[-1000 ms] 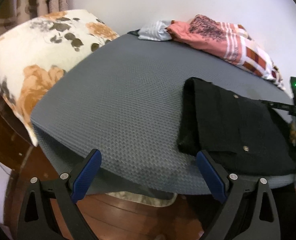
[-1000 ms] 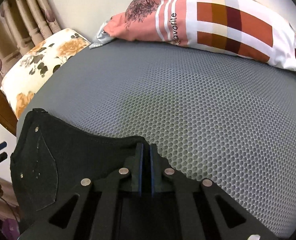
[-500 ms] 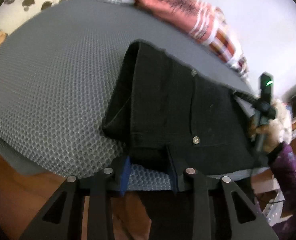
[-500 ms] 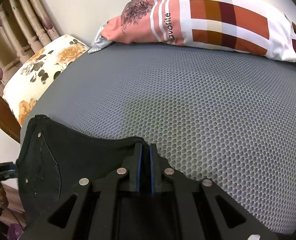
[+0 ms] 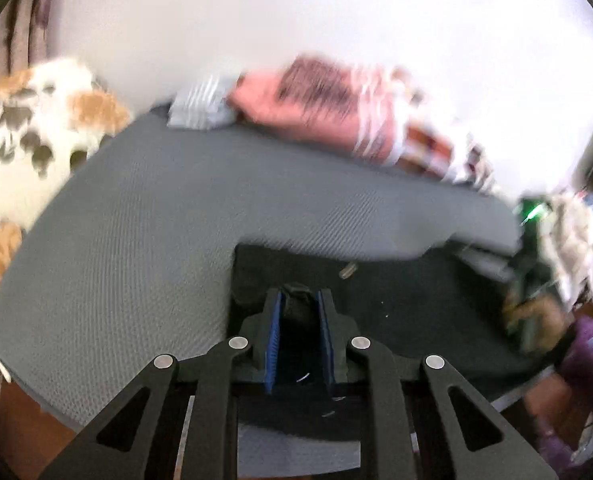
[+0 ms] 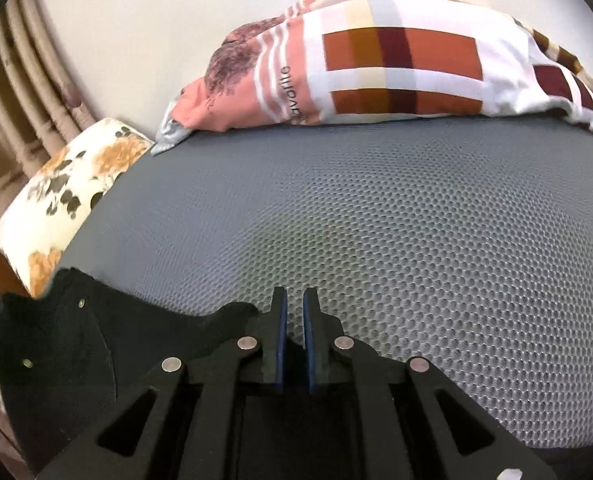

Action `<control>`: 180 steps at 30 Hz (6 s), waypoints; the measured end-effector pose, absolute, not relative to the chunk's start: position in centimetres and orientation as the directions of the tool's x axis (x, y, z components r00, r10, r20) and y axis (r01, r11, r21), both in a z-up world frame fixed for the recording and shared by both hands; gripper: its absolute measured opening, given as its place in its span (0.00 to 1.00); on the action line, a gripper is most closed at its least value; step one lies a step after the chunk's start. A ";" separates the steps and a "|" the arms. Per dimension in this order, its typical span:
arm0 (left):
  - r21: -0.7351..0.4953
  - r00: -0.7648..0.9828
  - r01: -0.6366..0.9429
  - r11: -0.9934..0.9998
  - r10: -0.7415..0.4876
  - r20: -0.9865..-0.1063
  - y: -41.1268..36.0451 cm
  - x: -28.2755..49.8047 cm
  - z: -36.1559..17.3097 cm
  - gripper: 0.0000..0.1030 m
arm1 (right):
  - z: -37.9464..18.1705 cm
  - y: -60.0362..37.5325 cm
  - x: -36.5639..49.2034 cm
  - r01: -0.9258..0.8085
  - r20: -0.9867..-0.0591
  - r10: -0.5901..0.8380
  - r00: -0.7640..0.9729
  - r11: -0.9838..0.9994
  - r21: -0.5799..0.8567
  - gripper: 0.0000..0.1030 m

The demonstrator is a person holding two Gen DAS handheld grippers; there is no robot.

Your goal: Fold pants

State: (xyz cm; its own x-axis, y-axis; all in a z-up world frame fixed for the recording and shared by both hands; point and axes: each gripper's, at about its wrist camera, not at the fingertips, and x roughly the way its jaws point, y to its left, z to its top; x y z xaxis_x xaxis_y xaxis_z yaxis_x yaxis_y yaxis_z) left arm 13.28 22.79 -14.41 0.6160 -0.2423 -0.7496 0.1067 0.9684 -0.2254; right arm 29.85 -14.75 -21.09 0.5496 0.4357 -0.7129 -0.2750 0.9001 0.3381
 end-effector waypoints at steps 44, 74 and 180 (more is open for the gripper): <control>-0.378 0.493 0.149 0.914 -0.400 -0.773 26.3 18.1 -18.9 0.39 | -21.0 -9.9 30.0 -0.553 -0.789 0.492 0.369 0.798 0.239 0.09; -0.260 0.708 0.058 0.964 -0.224 -0.670 30.8 18.8 -17.2 0.63 | -20.6 -11.7 29.6 -0.391 -0.743 0.436 0.507 0.885 0.252 0.15; 0.060 0.599 0.229 0.972 -0.092 -0.795 7.5 11.3 -21.6 0.88 | -24.3 -62.5 -8.8 0.446 -0.562 0.199 0.803 0.424 0.788 0.51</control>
